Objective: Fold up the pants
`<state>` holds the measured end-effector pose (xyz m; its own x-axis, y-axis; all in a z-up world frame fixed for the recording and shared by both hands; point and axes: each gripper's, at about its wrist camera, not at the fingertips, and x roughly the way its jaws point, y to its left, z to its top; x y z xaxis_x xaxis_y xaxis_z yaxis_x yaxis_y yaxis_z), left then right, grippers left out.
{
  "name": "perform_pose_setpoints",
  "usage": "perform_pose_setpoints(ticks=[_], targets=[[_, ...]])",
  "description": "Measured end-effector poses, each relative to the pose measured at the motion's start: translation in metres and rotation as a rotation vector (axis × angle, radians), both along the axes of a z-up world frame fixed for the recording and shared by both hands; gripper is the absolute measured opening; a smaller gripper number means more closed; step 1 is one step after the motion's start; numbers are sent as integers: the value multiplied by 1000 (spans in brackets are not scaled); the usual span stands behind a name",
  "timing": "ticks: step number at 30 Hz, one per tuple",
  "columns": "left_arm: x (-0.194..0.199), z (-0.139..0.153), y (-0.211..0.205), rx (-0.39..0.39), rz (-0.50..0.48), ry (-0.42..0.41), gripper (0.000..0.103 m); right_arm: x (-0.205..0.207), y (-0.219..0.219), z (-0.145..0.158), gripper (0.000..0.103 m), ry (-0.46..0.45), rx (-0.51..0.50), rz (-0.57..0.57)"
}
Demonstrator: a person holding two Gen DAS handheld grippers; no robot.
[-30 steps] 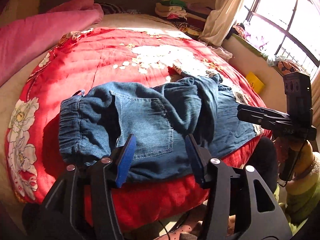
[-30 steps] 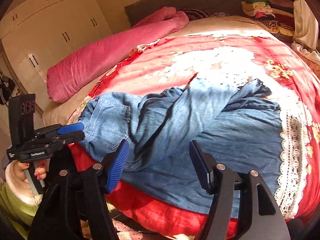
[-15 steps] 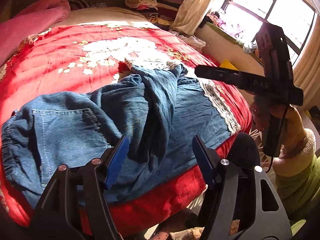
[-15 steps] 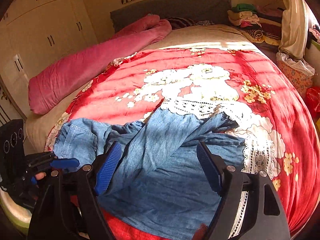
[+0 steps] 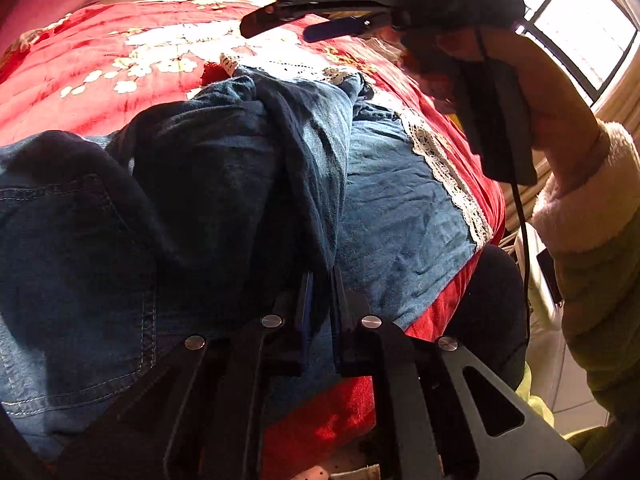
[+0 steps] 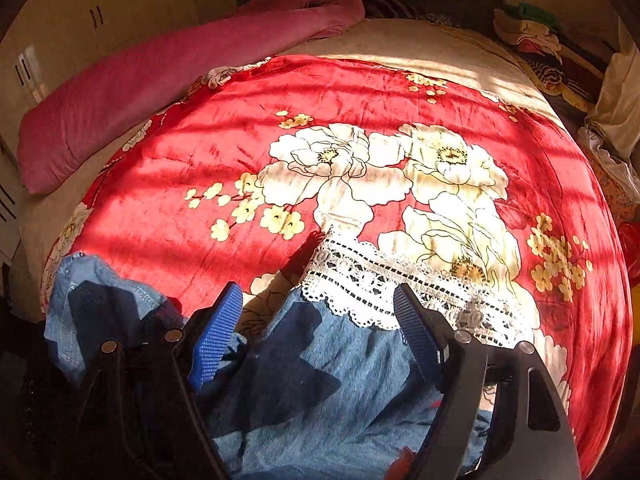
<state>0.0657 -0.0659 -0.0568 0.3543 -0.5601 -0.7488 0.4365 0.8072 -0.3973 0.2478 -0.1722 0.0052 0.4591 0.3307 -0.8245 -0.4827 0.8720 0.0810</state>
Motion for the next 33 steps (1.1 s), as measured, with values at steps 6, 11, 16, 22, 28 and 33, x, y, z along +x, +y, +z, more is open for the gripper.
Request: perform_pose_setpoints(ticks=[6, 11, 16, 22, 28, 33], targets=[[3, -7, -3, 12, -11, 1, 3, 46, 29, -29, 75, 60, -99, 7], [4, -8, -2, 4, -14, 5, 3, 66, 40, -53, 34, 106, -201, 23], [4, -7, -2, 12, -13, 4, 0, 45, 0, -20, 8, 70, -8, -3], [1, -2, -4, 25, -13, -8, 0, -7, -99, 33, 8, -1, 228, -136], [-5, 7, -9, 48, -48, -59, 1, -66, -181, 41, 8, -25, 338, -238], [-13, 10, -26, 100, -91, -93, 10, -103, -216, 24, 8, -11, 388, -298]])
